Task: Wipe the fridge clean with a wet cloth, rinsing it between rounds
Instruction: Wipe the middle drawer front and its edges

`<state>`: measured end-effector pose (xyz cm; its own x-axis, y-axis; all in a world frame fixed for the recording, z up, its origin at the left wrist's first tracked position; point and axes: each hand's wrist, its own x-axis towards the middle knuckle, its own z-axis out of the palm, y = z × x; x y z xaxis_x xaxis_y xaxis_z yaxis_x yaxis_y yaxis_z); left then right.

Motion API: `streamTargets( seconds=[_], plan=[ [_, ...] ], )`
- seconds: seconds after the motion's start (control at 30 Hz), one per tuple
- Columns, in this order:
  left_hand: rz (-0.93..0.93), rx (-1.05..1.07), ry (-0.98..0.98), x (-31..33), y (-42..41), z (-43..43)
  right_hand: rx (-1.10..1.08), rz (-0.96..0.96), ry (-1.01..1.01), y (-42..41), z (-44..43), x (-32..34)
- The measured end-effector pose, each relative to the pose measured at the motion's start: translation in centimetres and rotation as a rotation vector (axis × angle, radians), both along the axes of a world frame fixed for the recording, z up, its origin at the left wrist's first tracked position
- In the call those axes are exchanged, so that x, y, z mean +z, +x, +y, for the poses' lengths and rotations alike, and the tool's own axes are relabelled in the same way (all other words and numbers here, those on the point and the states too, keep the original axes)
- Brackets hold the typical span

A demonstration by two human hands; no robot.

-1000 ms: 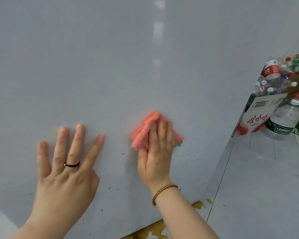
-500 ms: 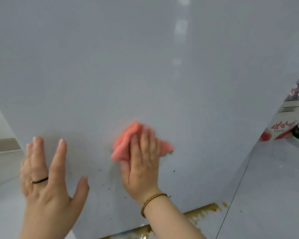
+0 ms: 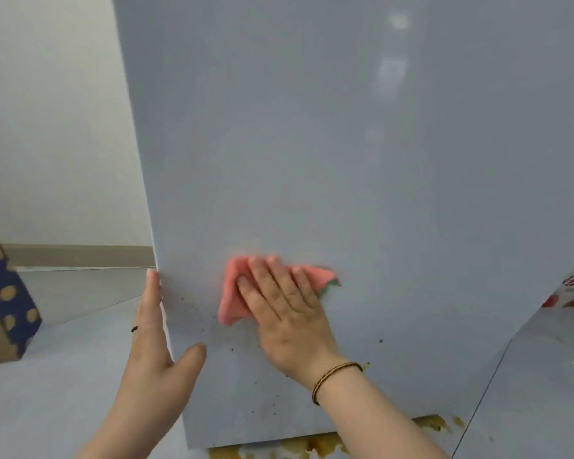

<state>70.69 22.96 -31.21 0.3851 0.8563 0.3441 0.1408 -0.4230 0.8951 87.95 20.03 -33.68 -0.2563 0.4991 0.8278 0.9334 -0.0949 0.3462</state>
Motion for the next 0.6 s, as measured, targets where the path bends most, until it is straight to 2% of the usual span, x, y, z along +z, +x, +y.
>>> streamTargets(
  seconds=[0.07,0.13,0.17,0.27,0.3,0.33,0.37,0.43,0.47,0.53,0.6],
  plan=[
    [-0.024,-0.018,-0.042,0.1,-0.4,0.0,0.036,-0.179,-0.076,1.1,0.0,1.6],
    [-0.025,-0.044,-0.068,0.4,-1.0,0.2,0.025,-0.126,0.034,2.2,-0.2,4.5],
    [-0.017,-0.057,-0.08,0.4,-1.5,0.5,0.01,-0.008,0.134,2.4,0.0,6.2],
    [0.022,-0.101,-0.134,0.6,-2.1,0.9,0.018,0.52,0.454,0.7,1.1,10.4],
    [0.025,-0.112,-0.158,0.8,-2.3,1.1,0.029,0.608,0.486,-0.5,1.8,10.6],
    [0.016,-0.122,-0.173,0.9,-2.4,1.2,0.029,0.591,0.452,-1.8,2.5,9.9],
    [-0.008,-0.131,-0.184,0.8,-2.5,1.4,0.034,0.483,0.365,-3.0,3.1,8.4],
    [-0.05,-0.154,-0.176,0.7,-3.0,1.7,0.077,0.167,0.13,-4.6,3.7,3.8],
    [-0.054,-0.17,-0.155,0.7,-3.1,1.8,0.111,0.068,0.032,-4.8,3.6,1.8],
    [-0.038,-0.192,-0.111,0.7,-3.4,1.6,0.183,0.026,-0.055,-4.7,3.2,0.4],
    [-0.041,-0.178,-0.138,0.4,-3.8,1.6,0.264,0.038,-0.04,-5.0,2.8,1.1]
  ],
)
